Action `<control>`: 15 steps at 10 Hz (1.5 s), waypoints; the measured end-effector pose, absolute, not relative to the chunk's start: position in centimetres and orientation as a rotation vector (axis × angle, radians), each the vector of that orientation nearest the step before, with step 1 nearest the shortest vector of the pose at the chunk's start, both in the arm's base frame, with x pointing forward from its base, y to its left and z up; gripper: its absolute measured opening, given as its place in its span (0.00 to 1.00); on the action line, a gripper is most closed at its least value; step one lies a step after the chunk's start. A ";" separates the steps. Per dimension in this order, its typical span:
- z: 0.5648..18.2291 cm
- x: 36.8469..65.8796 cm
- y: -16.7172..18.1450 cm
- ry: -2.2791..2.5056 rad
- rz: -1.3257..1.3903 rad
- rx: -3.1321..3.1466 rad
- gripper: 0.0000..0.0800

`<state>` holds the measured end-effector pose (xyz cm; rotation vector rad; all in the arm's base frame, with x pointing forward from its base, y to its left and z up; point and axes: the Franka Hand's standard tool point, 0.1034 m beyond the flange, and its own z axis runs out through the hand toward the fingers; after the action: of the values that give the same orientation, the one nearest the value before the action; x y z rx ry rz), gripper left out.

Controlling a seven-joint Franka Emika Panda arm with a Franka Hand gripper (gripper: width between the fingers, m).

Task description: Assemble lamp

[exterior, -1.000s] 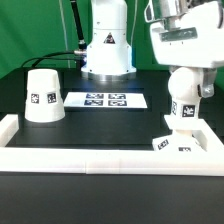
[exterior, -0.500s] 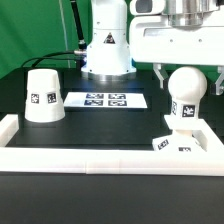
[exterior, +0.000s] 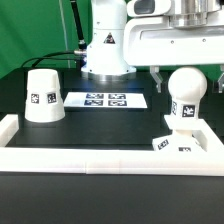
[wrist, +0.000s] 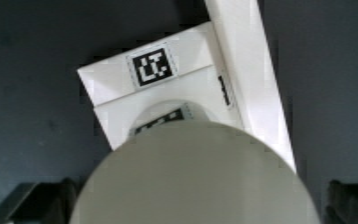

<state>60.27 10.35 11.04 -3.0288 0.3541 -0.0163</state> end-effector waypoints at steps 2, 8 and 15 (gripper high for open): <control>11.1 60.4 10.2 0.003 -0.040 -3.099 0.87; 11.1 60.5 10.1 -0.341 -0.048 -3.097 0.72; 11.1 60.6 9.6 0.388 -0.067 -3.081 0.72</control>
Offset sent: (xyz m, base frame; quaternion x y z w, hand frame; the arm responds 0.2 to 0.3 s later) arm 0.0035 0.0032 0.0053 -0.0298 -0.0044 -0.2275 0.9733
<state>60.58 9.63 11.12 -3.0808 0.3875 -0.0672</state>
